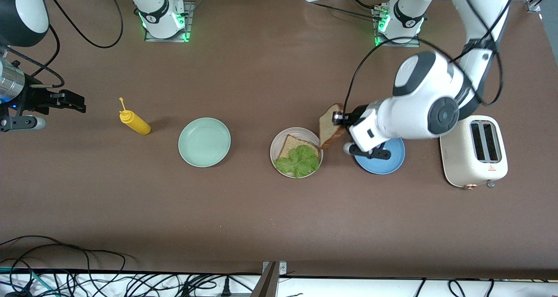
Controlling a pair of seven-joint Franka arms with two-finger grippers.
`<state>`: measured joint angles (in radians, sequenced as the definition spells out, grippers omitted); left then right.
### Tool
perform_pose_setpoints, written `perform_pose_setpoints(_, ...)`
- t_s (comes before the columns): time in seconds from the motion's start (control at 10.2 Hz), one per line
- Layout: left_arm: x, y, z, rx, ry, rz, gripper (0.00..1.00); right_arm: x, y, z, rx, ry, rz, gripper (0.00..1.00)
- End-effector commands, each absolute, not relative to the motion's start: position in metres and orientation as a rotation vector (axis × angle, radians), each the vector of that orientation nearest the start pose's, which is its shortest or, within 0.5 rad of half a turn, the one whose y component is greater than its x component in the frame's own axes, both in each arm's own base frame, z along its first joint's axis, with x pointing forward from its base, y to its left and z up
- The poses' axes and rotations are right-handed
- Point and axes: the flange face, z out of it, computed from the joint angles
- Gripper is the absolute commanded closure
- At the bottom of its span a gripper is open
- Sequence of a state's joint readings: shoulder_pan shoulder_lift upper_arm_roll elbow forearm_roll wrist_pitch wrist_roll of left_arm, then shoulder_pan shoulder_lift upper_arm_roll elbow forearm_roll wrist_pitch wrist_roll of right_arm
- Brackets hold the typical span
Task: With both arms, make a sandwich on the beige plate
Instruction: 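Lift the bread slice out with the left gripper toward the beige plate, then lower the bread slice onto the lettuce with the left gripper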
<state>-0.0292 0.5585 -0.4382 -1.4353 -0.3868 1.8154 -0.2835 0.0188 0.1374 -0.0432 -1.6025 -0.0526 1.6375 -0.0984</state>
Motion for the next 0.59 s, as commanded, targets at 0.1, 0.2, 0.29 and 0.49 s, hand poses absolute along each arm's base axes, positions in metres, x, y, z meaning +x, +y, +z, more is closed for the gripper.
perform_pose_setpoints(0.1, 0.644, -0.339, 0.350, 2.463, 0.042, -0.390, 1.00, 0.583, -0.031, 0.541, -3.189, -0.067, 0.207, 0.00)
perform_pose_setpoints(0.2, 0.645, -0.346, 0.344, 2.460, 0.051, -0.355, 1.00, 0.586, -0.031, 0.539, -3.186, -0.067, 0.191, 0.00)
perform_pose_setpoints(0.29, 0.644, -0.352, 0.335, 2.456, 0.024, -0.349, 1.00, 0.590, -0.031, 0.535, -3.185, -0.066, 0.186, 0.00)
perform_pose_setpoints(0.49, 0.649, -0.345, 0.320, 2.376, -0.068, -0.335, 1.00, 0.599, -0.022, 0.529, -3.188, -0.090, 0.137, 0.00)
